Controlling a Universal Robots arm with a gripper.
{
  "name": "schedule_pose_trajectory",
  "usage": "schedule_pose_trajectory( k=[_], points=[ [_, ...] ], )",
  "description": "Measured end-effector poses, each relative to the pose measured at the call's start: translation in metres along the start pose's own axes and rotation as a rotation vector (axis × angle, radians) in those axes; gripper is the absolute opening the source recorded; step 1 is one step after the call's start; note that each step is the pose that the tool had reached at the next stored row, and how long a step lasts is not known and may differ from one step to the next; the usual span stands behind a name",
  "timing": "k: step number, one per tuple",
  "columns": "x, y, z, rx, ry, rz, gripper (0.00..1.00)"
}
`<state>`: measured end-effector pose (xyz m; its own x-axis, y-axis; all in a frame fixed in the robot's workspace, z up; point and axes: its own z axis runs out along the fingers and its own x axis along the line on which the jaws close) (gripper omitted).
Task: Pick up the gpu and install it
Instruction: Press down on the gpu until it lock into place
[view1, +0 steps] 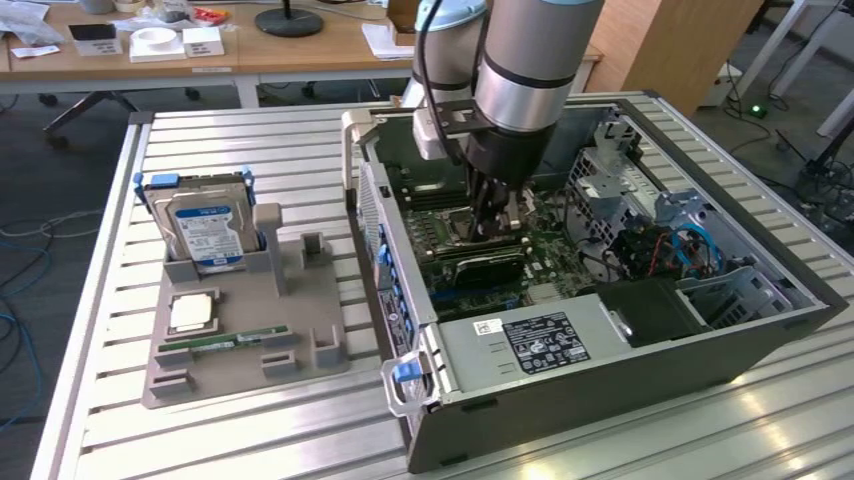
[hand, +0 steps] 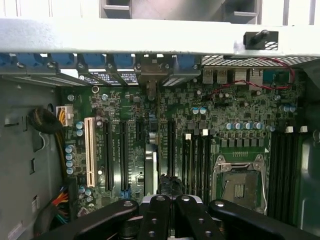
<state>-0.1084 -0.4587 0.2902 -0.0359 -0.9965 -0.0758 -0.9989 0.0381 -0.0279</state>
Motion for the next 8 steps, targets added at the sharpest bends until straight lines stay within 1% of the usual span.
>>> schedule_pose_trajectory(
  k=[5, 8],
  points=[
    [0.0001, -0.0002, 0.0011, -0.0002, 0.0002, 0.000, 0.11],
    [0.0001, -0.0021, 0.0013, -0.0002, 0.0000, 0.000, 0.11]
  ],
)
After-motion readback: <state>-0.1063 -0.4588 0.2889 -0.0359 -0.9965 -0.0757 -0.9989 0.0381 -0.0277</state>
